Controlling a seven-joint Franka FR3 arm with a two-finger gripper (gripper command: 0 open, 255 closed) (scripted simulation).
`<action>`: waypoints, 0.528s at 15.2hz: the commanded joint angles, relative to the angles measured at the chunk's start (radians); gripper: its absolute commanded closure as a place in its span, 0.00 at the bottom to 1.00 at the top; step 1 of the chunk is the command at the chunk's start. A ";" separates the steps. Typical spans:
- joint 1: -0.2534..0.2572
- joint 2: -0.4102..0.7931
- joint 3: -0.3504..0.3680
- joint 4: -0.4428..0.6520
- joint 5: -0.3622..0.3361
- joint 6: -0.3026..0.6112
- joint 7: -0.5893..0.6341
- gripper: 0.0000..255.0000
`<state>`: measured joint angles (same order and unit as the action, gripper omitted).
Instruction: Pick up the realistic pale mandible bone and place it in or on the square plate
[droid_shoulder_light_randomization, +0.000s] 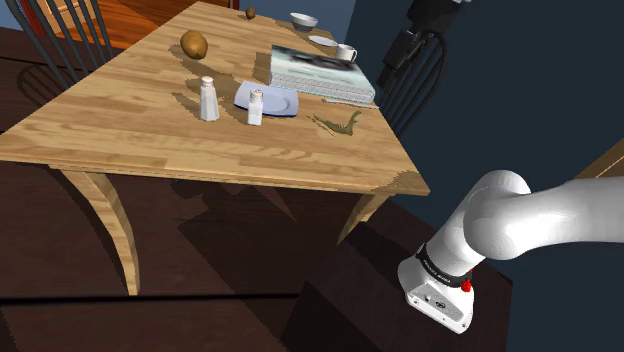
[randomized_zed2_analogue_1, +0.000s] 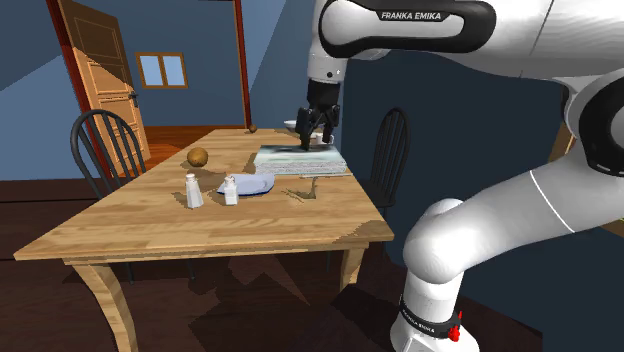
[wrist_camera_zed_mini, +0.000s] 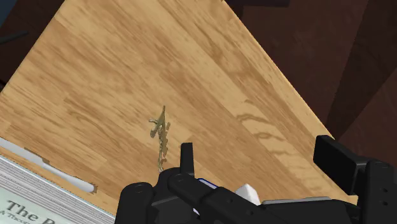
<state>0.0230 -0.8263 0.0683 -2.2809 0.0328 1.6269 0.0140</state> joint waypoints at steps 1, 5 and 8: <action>0.000 0.000 0.000 0.000 0.000 0.000 0.000 0.00; -0.019 0.115 -0.041 -0.008 -0.004 0.076 -0.024 0.00; -0.032 0.208 -0.072 -0.004 -0.004 0.129 -0.043 0.00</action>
<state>-0.0051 -0.6522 0.0065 -2.2843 0.0290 1.7326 -0.0228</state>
